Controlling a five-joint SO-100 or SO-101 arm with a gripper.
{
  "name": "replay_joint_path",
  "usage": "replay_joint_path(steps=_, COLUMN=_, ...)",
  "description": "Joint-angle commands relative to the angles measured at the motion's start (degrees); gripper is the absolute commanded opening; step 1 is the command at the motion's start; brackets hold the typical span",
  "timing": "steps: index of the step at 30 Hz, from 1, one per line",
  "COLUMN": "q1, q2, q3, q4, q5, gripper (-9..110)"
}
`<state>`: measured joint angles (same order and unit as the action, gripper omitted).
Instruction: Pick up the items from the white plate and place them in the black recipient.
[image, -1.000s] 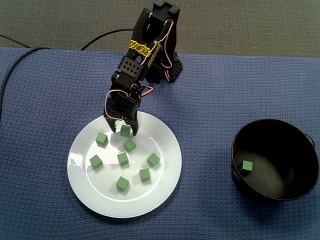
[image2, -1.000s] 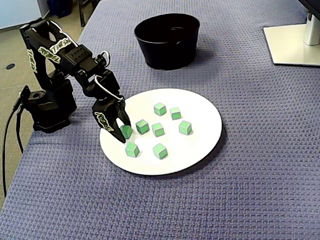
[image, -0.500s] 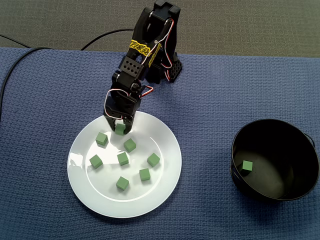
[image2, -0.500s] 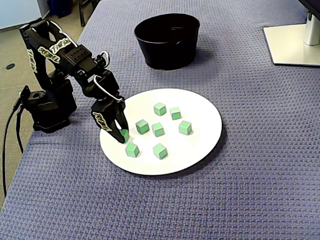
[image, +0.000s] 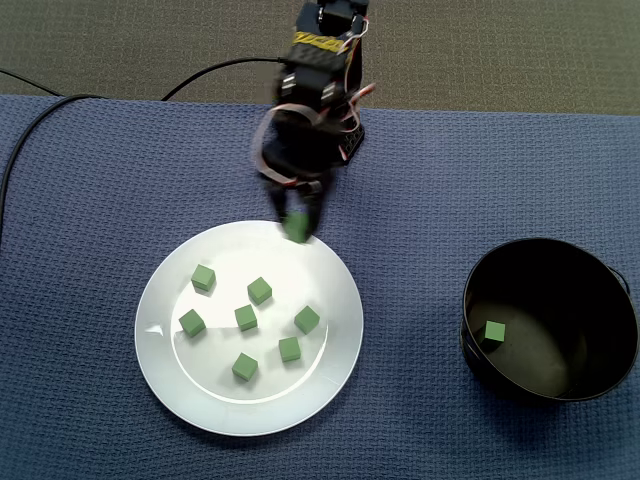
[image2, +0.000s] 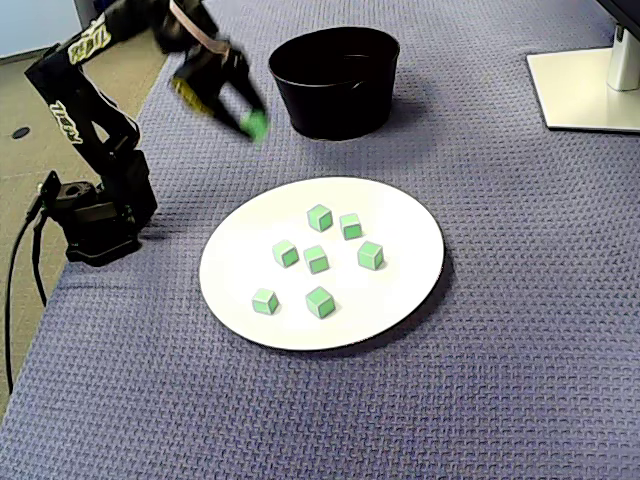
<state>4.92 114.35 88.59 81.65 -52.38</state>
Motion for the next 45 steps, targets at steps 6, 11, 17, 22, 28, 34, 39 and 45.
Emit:
replay_joint_path(steps=6, q1=-30.7, q2=-3.4, q3=-15.1, q4=-17.1, q5=16.3, gripper=0)
replay_joint_path(steps=11, q1=-41.8, q2=-13.6, q3=-16.3, q4=-27.0, q5=17.0, gripper=0)
replay_joint_path(steps=17, q1=-46.7, q2=-28.1, q3=-14.0, q4=-38.1, q5=19.3, gripper=0)
replay_joint_path(steps=22, q1=-47.2, q2=-33.1, q3=-7.3, q4=-46.8, q5=18.7, gripper=3)
replay_joint_path(steps=28, q1=-45.4, q2=-27.6, q3=-3.3, q4=-46.4, q5=20.5, gripper=30)
replay_joint_path(steps=34, q1=-35.8, q2=-16.3, q3=-7.0, q4=-30.7, q5=10.2, gripper=34)
replay_joint_path(steps=39, q1=-18.1, q2=-10.1, q3=-4.5, q4=-21.5, q5=0.1, gripper=30)
replay_joint_path(steps=45, q1=2.3, q2=-9.4, q3=-0.7, q4=-14.2, q5=8.9, gripper=28)
